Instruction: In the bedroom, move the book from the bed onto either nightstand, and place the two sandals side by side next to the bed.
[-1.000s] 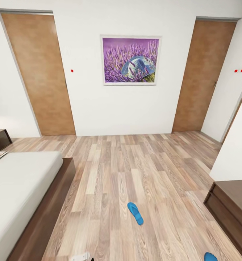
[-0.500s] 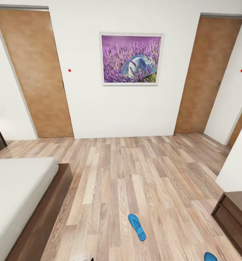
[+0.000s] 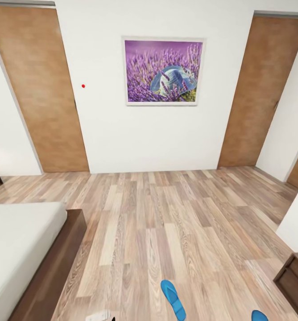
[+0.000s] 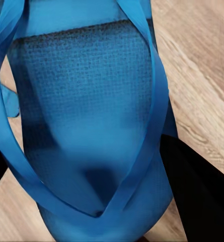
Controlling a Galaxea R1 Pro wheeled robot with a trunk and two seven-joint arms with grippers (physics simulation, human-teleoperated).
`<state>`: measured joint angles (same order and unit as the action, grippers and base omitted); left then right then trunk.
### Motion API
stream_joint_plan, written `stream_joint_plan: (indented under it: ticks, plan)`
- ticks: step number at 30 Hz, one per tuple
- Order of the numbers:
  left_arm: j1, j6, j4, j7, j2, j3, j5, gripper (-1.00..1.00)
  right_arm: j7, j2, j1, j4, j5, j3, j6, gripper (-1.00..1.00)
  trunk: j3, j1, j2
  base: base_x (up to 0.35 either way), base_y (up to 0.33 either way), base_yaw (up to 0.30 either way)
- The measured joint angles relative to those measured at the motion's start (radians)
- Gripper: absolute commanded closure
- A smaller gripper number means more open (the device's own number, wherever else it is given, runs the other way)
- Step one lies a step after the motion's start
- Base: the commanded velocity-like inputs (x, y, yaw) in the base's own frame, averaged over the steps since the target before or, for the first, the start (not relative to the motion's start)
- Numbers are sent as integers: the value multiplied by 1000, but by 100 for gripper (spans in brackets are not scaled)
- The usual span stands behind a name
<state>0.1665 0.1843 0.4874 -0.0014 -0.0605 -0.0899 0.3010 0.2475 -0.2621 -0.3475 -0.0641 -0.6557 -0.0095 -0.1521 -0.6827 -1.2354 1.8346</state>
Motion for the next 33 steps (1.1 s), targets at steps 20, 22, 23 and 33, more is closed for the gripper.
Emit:
stream_joint_plan:
  ticks: [20,22,23,33]
  plan:
    - [0,0,-1,0,0,0,0,-100,1,0,0,0,0,0,1,100,5,-1,0,118,21,-177]
    - [0,0,-1,0,0,0,0,-100,1,0,0,0,0,0,1,100,6,-1,0,1,0,-283]
    - [0,0,-1,0,0,0,0,-100,1,0,0,0,0,0,1,100,7,-1,0,0,0,-283]
    - [0,0,-1,0,0,0,0,-100,0,0,0,0,1,0,1,100,12,-1,0,0,0,-284]
